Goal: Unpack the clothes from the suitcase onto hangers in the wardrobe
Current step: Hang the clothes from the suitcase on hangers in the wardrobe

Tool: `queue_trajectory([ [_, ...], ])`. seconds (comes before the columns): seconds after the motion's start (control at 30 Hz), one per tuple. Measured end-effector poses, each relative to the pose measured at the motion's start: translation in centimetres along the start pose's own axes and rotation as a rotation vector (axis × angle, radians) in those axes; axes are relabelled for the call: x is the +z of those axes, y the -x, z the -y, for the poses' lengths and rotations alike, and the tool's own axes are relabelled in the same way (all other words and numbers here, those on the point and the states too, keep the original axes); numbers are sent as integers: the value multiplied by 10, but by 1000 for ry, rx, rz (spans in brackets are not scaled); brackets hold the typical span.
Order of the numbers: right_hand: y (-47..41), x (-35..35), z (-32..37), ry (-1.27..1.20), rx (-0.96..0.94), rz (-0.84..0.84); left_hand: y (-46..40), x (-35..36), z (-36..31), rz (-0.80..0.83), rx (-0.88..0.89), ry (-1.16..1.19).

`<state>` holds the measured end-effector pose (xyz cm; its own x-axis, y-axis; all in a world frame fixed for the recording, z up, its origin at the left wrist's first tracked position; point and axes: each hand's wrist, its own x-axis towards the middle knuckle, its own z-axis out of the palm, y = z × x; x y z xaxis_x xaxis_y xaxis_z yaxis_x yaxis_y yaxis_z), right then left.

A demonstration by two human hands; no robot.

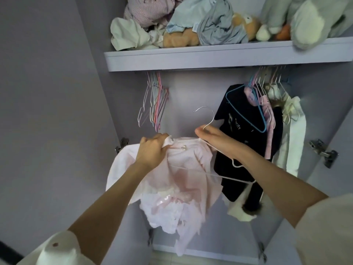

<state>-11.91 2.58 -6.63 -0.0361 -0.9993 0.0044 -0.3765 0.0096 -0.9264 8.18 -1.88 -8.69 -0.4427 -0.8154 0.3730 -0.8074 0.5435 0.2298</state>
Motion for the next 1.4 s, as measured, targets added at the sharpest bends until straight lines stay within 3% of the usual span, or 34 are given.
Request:
queue_trajectory([
  [0.17, 4, -31, -9, -163, 360, 449, -1, -7, 6, -130, 18, 120],
  [0.3, 5, -28, -17, -274, 366, 610, -5, -16, 4, -156, 95, 214],
  [0.7, 19, -20, -9, -359, 314, 491, -10, -17, 1, -62, 11, 15],
  [0.87, 19, -13, -2, 356, -51, 200, -5, -15, -8, 50, 59, 85],
  [0.93, 20, -4, 2, 460, -133, 179, -6, -15, -24, 77, 134, 109],
  [1.07, 19, -5, -9, 351, -92, 170, -6, -13, -33, 40, 161, 130],
  [1.23, 31, -48, -11, 156, 122, 274, -1, -16, -8, 32, 104, 129],
  [1.4, 17, -53, -23, 790, 148, 191, -7, -12, -18, 59, 277, 58],
])
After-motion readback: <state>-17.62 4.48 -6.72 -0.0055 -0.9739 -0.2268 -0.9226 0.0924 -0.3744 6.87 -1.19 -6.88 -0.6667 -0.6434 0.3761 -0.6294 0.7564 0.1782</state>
